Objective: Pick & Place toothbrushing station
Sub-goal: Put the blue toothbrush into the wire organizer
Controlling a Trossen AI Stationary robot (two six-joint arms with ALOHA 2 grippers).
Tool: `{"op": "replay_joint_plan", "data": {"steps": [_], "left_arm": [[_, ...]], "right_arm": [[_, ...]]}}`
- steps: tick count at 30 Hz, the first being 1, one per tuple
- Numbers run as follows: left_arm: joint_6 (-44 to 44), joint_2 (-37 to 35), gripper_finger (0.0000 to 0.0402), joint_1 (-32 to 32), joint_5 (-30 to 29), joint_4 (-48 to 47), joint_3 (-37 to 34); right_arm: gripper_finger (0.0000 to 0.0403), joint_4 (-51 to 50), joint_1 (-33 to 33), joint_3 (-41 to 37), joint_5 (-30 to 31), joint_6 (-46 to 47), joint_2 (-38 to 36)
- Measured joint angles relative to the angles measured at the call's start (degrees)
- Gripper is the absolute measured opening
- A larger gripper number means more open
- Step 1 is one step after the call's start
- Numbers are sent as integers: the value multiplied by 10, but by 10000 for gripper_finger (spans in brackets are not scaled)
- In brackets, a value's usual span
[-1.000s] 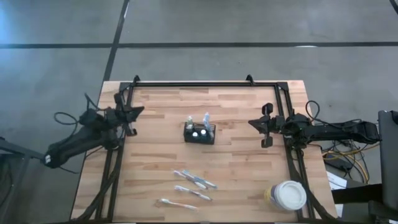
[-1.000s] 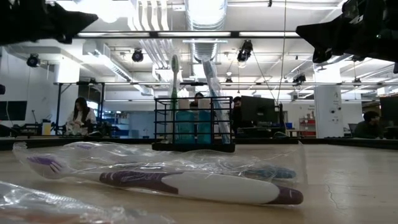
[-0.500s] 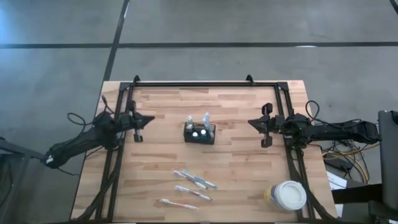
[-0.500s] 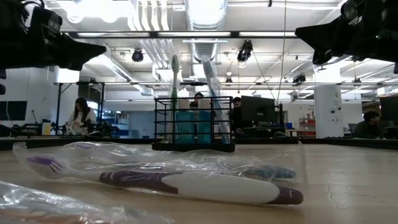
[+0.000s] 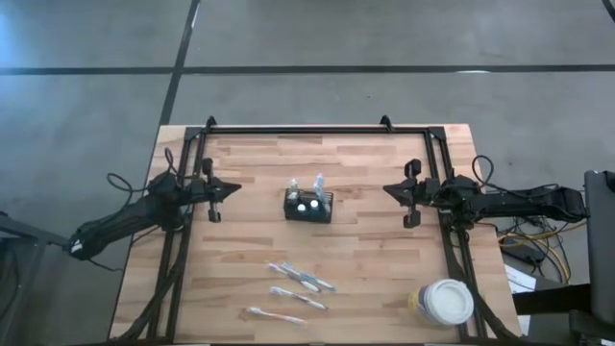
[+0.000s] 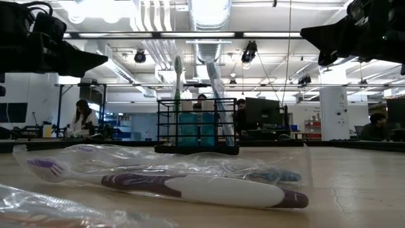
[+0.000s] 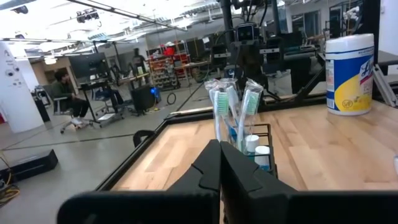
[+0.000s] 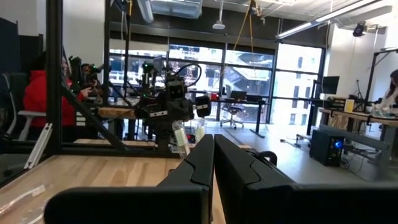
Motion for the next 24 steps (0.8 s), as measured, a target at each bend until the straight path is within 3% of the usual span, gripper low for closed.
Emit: {"op": "replay_joint_plan", "data": {"steps": [10, 17, 20, 24], "left_arm": [[-3, 0, 7, 0, -17, -1, 0], [-20, 0, 9, 0, -29, -2, -1], [-32, 0, 9, 0, -29, -2, -1], [-33, 0, 9, 0, -29, -2, -1]], "right_arm": [[8, 4, 0, 0, 0, 13, -1], [8, 20, 0, 11, -5, 77, -1], [8, -23, 0, 41, -20, 82, 3], [8, -159, 0, 124, -23, 76, 22]]}}
